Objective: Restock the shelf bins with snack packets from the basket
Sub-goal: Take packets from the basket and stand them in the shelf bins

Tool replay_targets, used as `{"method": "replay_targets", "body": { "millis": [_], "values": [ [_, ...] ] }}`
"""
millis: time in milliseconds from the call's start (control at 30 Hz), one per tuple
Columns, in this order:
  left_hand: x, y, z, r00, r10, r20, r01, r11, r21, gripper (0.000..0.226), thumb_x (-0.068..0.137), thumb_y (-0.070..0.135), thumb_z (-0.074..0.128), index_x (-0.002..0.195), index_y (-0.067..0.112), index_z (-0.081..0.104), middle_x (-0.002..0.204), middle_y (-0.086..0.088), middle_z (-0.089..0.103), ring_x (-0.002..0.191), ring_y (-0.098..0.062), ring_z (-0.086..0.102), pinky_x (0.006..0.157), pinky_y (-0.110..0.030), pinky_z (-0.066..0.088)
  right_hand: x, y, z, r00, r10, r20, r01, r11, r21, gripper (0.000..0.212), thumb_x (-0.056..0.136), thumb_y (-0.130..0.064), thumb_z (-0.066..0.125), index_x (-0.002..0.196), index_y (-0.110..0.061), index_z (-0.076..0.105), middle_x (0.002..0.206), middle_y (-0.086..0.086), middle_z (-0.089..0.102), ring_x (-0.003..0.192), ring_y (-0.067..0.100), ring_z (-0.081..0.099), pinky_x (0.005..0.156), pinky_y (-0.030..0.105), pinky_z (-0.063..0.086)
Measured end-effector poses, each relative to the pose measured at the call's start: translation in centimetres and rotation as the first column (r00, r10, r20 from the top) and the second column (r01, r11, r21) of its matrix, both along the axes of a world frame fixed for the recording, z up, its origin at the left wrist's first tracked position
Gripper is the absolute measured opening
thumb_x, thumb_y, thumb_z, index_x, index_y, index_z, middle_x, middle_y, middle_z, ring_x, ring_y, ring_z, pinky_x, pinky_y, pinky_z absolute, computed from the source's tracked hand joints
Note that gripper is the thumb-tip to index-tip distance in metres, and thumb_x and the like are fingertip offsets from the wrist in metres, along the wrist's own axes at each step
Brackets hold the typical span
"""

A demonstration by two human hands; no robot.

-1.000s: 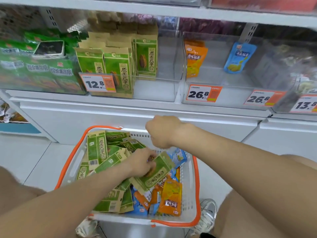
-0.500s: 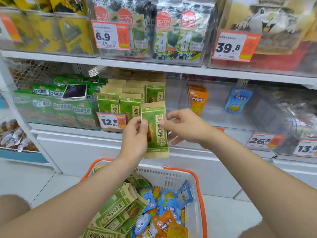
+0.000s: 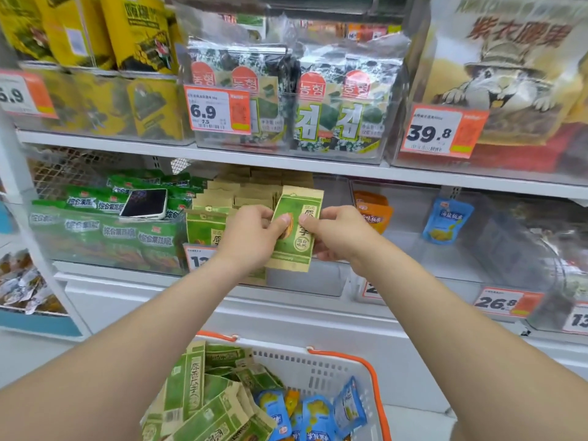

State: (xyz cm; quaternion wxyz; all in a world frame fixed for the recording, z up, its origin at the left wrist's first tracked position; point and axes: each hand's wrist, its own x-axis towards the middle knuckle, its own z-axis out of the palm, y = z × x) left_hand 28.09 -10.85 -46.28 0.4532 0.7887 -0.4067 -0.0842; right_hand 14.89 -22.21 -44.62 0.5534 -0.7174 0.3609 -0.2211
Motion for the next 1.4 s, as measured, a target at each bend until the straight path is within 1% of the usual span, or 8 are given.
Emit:
{"method": "replay_targets", "body": {
  "millis": [167,300,500,667,833,1133,1267,1400],
  "values": [
    [0.7,-0.5,0.2,0.825,0.264,0.499,-0.319,0.947,0.026,0.026,0.093,0.050,0.063,0.083,0.027,0.068,0.090,0.003,0.067,0.090,-0.029,0.065,0.067,-0.037,0.051,2.2,-2.7,-1.8,0.974,-0.219,-0.053,0.190,0.924,-0.333,0.042,0.100,-0.044,0.062,0.130,-0.014,0.065,0.121,0.004,0.071,0.111,0.024,0.067,0.100,0.045,0.054],
    [2.2,-1.1,-1.3,0.721,0.249,0.646,-0.336,0.942,0.012,0.049,0.078,0.055,0.072,0.110,0.023,0.054,0.113,-0.002,0.052,0.109,-0.030,0.047,0.089,-0.045,0.041,3.7,-3.9,-2.6,0.954,-0.293,0.068,0.295,0.872,-0.391,0.036,0.102,-0.036,0.062,0.132,-0.017,0.055,0.111,0.007,0.069,0.110,0.032,0.063,0.095,0.046,0.052],
    [3.5,-1.9,-2.7,0.722,0.152,0.675,-0.395,0.891,0.222,0.084,0.070,0.069,0.075,0.136,0.026,0.045,0.145,-0.004,0.045,0.144,-0.034,0.029,0.110,-0.061,0.030,5.3,-5.3,-4.4,0.948,-0.287,-0.136,0.184,0.845,-0.503,0.033,0.102,-0.025,0.063,0.132,-0.018,0.054,0.112,0.014,0.066,0.107,0.037,0.060,0.079,0.034,0.042],
    [3.7,-2.4,-3.0,0.715,0.174,0.678,-0.394,0.900,0.185,0.085,0.066,0.067,0.078,0.132,0.026,0.043,0.139,-0.004,0.048,0.132,-0.034,0.037,0.103,-0.058,0.031,6.6,-5.6,-5.0,0.938,-0.272,-0.213,0.149,0.875,-0.461,0.033,0.097,-0.021,0.070,0.127,-0.013,0.061,0.120,0.018,0.066,0.112,0.038,0.063,0.091,0.037,0.051],
    [3.9,-2.9,-3.2,0.717,0.180,0.673,-0.398,0.899,0.184,0.085,0.065,0.066,0.079,0.131,0.026,0.044,0.139,-0.005,0.047,0.133,-0.035,0.036,0.104,-0.059,0.033,7.7,-6.1,-5.4,0.927,-0.303,-0.221,0.190,0.888,-0.419,0.022,0.090,-0.023,0.077,0.108,-0.012,0.068,0.109,0.013,0.070,0.105,0.033,0.067,0.079,0.027,0.045],
    [3.5,-1.9,-2.9,0.712,0.219,0.667,-0.378,0.920,0.101,0.088,0.063,0.073,0.082,0.129,0.025,0.047,0.137,-0.005,0.047,0.130,-0.034,0.037,0.103,-0.057,0.033,5.9,-5.0,-4.4,0.907,-0.252,-0.338,0.097,0.905,-0.414,0.025,0.090,-0.025,0.076,0.096,-0.012,0.057,0.099,0.007,0.053,0.091,0.027,0.052,0.076,0.031,0.045],
    [2.7,-1.0,-2.5,0.721,0.208,0.661,-0.313,0.949,0.042,0.083,0.064,0.064,0.086,0.127,0.026,0.049,0.133,-0.002,0.049,0.128,-0.032,0.037,0.100,-0.053,0.033,4.3,-2.8,-3.4,0.885,-0.304,-0.352,-0.038,0.707,-0.707,0.005,0.086,-0.012,0.060,0.087,-0.009,0.063,0.087,0.014,0.060,0.084,0.043,0.063,0.066,0.037,0.049],
    [1.8,0.0,-2.1,0.694,0.183,0.696,-0.196,0.979,-0.062,0.054,0.071,0.033,0.087,0.112,0.023,0.053,0.115,-0.003,0.049,0.111,-0.031,0.042,0.087,-0.045,0.034,2.6,-0.4,-1.6,0.927,-0.204,-0.314,-0.139,0.591,-0.794,0.018,0.079,-0.015,0.052,0.078,-0.015,0.070,0.077,0.010,0.063,0.071,0.038,0.059,0.062,0.039,0.055]
  ]
}}
